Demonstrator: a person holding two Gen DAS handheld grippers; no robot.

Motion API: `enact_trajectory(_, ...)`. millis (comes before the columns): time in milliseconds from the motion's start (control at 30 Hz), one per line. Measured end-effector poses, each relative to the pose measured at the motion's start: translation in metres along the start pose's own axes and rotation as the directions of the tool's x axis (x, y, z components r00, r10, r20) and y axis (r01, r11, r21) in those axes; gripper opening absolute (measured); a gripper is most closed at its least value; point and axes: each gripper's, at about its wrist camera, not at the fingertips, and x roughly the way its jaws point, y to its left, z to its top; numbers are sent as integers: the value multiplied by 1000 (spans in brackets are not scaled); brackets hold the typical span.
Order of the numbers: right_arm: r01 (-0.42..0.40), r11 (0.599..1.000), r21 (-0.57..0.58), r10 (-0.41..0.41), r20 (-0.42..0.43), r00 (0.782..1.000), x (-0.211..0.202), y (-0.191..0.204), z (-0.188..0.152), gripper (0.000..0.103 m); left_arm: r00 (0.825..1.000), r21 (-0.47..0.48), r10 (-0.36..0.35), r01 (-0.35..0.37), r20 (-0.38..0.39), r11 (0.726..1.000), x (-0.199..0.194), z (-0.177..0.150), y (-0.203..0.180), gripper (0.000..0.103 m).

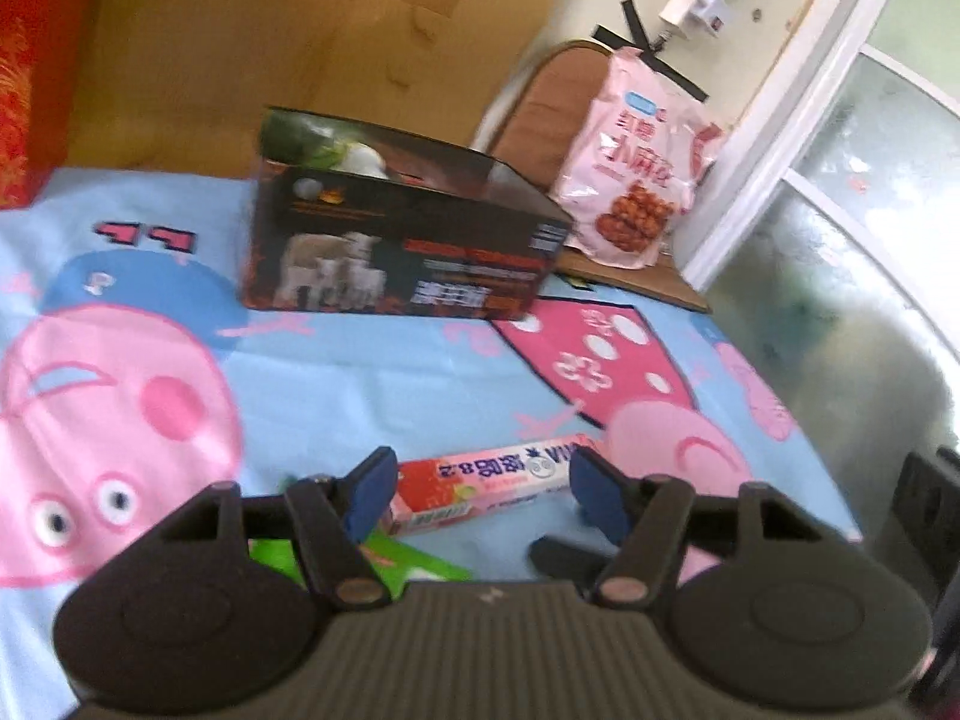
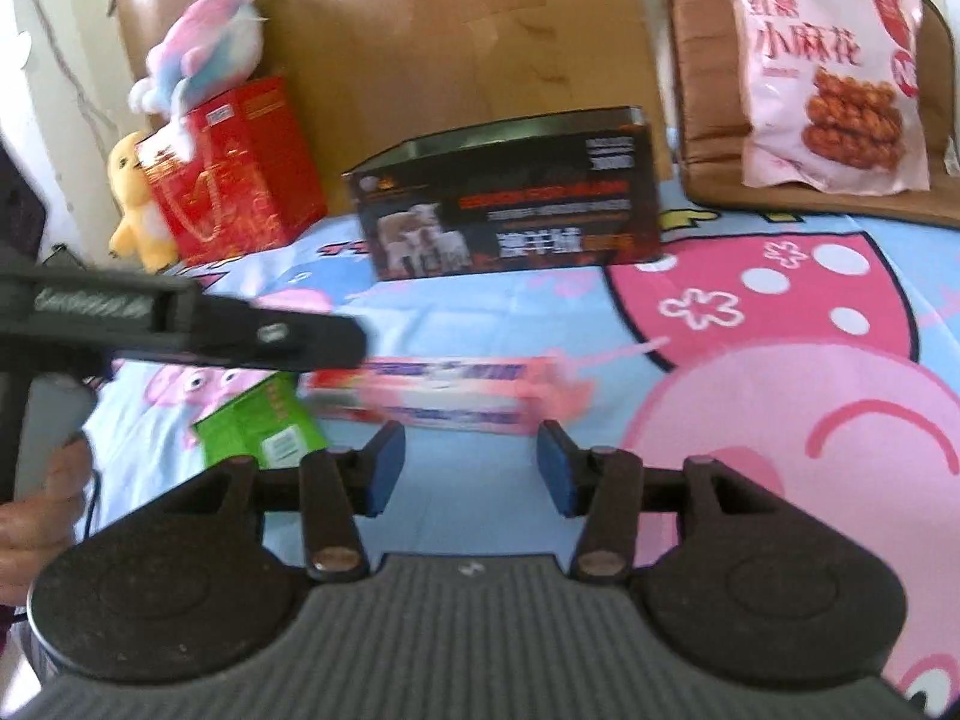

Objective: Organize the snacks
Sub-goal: 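Move the left gripper toward the pink UHA candy box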

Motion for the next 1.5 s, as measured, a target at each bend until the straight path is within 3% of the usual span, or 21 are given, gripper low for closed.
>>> enact_trajectory(133,10,998,-66,-8,33,999,-22,5,-14,51,1000,17,-21,21,-6,1000,2,-1,-13,64)
enact_trajectory(267,47,998,-45,-44,46,998,-36,-7,-19,51,998,18,-15,14,59,1000,-14,4,-18,66)
enact_trajectory(400,51,999,5,-51,44,998,-39,-20,-20,51,994,-19,22,-20,107,1000,-36,7,-4,68)
enact_trajectory(667,33,999,-23,-32,30,999,-30,-15,-28,56,992,-79,62,-53,110,995,-52,0,24,74)
enact_trajectory(1033,43,996,-79,-39,60,997,-22,-9,-28,65,998,-83,15,-11,55,997,-34,-6,30,74)
enact_trajectory(1400,22,999,-39,-20,65,998,-20,-11,-26,67,1000,-93,-14,14,3,996,-17,-8,28,74)
enact_trajectory(1500,16,998,-56,-12,63,998,-20,-10,-27,67,998,-83,-54,53,-13,995,-10,-9,19,74)
